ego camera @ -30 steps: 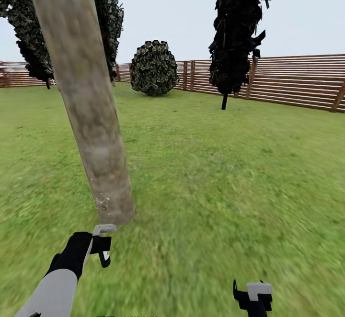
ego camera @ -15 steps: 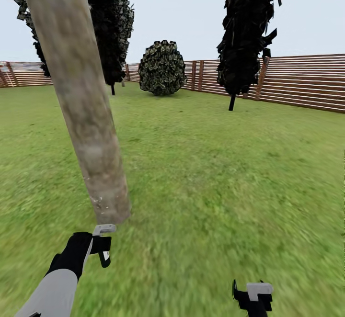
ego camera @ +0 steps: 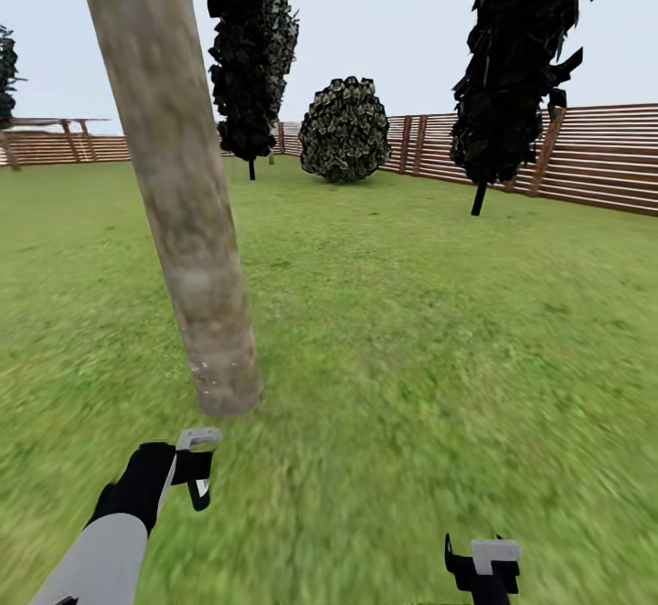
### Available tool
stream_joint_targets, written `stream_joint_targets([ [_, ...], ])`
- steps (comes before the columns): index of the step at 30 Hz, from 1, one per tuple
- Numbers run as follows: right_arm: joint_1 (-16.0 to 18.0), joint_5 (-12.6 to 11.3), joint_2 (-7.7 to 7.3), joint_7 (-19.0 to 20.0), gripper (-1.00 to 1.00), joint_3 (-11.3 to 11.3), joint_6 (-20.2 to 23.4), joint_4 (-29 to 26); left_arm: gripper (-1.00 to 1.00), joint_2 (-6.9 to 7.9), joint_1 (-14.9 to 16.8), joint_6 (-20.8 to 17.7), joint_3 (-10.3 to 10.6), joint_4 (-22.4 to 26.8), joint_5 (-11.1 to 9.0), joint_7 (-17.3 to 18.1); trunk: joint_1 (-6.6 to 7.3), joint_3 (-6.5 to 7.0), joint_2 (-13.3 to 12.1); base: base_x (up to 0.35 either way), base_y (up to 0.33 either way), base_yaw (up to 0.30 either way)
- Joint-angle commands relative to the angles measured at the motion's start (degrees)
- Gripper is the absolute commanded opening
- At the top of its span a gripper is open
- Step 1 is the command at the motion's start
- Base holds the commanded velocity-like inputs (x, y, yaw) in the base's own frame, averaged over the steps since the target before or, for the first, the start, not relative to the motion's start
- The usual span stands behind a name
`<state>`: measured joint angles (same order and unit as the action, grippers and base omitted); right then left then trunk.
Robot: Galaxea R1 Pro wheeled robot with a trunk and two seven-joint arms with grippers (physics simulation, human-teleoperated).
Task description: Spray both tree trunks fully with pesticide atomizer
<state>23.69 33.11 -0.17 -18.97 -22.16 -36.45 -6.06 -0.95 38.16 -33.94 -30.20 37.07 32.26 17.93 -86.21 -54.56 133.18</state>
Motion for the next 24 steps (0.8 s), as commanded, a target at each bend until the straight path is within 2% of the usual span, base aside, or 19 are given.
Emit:
stream_joint_targets([
  [1, 0.0, 0.6, -0.01, -0.4, 1.0, -0.3, -0.1, 0.1, -1.0, -0.13, 0.1, -0.2, -0.4, 0.1, 0.6, 0.5, 0.03, -0.05, 0.0, -0.124, -0.14, 0.278],
  [7, 0.0, 0.6, -0.01, -0.4, 1.0, -0.3, -0.2, 0.0, -1.0, -1.31, 1.1, -0.6, 0.1, 1.0, 0.6, 1.1, 0.03, -0.05, 0.0, -0.025, -0.029, 0.201],
  [10, 0.0, 0.6, -0.01, -0.4, 1.0, -0.3, -0.2, 0.0, -1.0, -2.77, 5.1, -1.1, 0.2, 0.9, 0.6, 1.2, 0.03, -0.05, 0.0, -0.001, -0.001, 0.02],
  [12, 0.0, 0.6, -0.01, -0.4, 1.0, -0.3, -0.2, 0.0, -1.0, -3.06, 8.0, -1.8, 0.3, 0.8, 0.7, 1.2, 0.03, -0.05, 0.0, 0.0, 0.0, 0.005],
  [16, 0.0, 0.6, -0.01, -0.4, 1.0, -0.3, -0.2, 0.0, -1.0, -2.16, 12.5, -4.9, 0.4, 0.9, 1.1, 1.2, 0.03, -0.05, 0.0, 0.0, 0.0, 0.001],
  [19, 0.0, 0.6, -0.03, -0.4, 1.0, -0.3, -0.2, 0.0, -1.0, -0.22, 13.1, -5.4, 0.4, 1.0, 1.1, 1.3, 0.03, -0.05, 0.0, 0.0, 0.0, 0.0],
  [21, 0.0, 0.6, -0.13, -0.4, 1.0, -0.3, -0.2, 0.0, -1.0, -0.05, 13.0, -5.4, 0.6, 1.1, 1.1, 1.3, 0.03, -0.05, 0.0, 0.104, 0.0, 0.0],
  [23, 0.0, 0.6, -0.23, -0.4, 1.0, -0.3, -0.1, 0.0, -1.0, 0.05, 12.7, -5.5, 3.3, 1.0, 1.0, 1.2, 0.03, -0.05, 0.0, 0.312, 0.0, 0.0],
  [24, 0.0, 0.6, -0.2, -0.4, 1.0, -0.3, -0.1, 0.0, -1.0, 0.02, 12.7, -5.5, 3.6, 1.0, 1.0, 1.2, 0.03, -0.05, 0.0, 0.334, 0.0, 0.0],
])
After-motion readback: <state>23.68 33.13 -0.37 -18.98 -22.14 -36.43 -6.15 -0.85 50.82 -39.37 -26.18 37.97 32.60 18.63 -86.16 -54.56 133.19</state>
